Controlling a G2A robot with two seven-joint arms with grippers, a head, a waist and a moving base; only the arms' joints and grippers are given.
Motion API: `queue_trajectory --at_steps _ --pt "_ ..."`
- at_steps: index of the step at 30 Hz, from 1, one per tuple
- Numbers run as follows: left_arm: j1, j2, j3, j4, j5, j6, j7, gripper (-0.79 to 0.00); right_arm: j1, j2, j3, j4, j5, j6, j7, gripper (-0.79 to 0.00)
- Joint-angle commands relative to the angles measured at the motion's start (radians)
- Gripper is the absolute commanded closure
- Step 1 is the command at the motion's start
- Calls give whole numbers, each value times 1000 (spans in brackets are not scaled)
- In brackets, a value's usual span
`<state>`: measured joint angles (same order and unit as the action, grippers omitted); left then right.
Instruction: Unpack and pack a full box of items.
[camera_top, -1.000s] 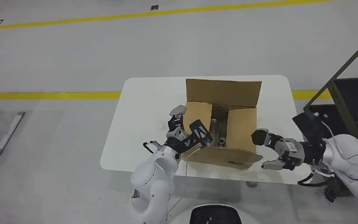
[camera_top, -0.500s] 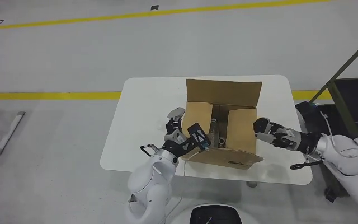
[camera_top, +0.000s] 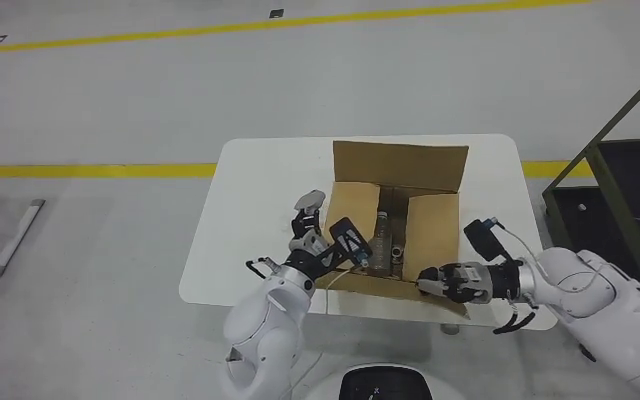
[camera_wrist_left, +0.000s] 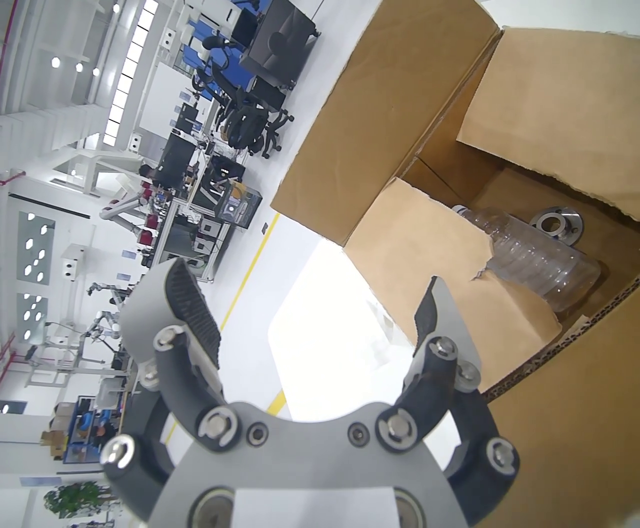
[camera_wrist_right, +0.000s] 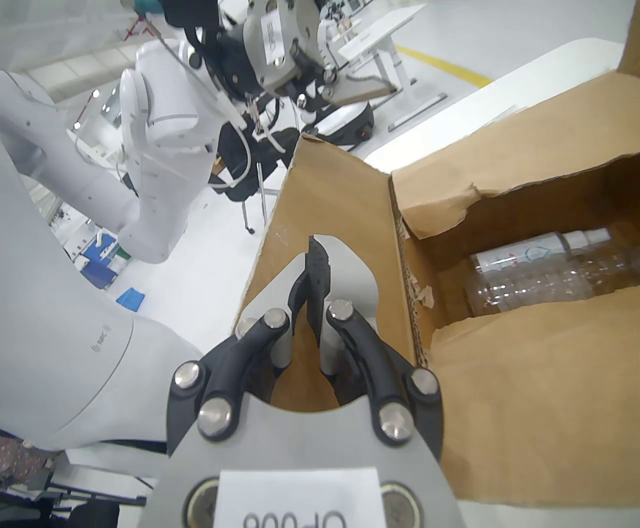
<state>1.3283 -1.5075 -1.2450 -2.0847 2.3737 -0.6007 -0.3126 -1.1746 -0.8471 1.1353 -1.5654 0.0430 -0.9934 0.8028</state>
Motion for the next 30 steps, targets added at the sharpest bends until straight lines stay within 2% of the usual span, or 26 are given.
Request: queue_trajectory --at_steps 1,10,16,21,26,30 --pt "-7 1 1 3 -6 5 -3 -785 11 0 -8 4 -19 12 17 0" --pt "-42 3 24 55 -28 28 -19 -785 30 -13 -42 -21 -244 108 -26 0" --pt "-52 4 33 91 -54 41 -36 -785 28 -19 -47 -17 -317 122 -84 0" --pt "-52 4 33 91 -54 41 -36 -785 -14 -14 58 -20 -320 100 -286 0" --pt "-52 4 33 91 -54 41 -36 -785 -138 -5 236 -65 -439 229 -548 0" --pt "-50 5 50 96 -48 46 -18 -785 -232 -2 316 -117 -535 318 -636 0"
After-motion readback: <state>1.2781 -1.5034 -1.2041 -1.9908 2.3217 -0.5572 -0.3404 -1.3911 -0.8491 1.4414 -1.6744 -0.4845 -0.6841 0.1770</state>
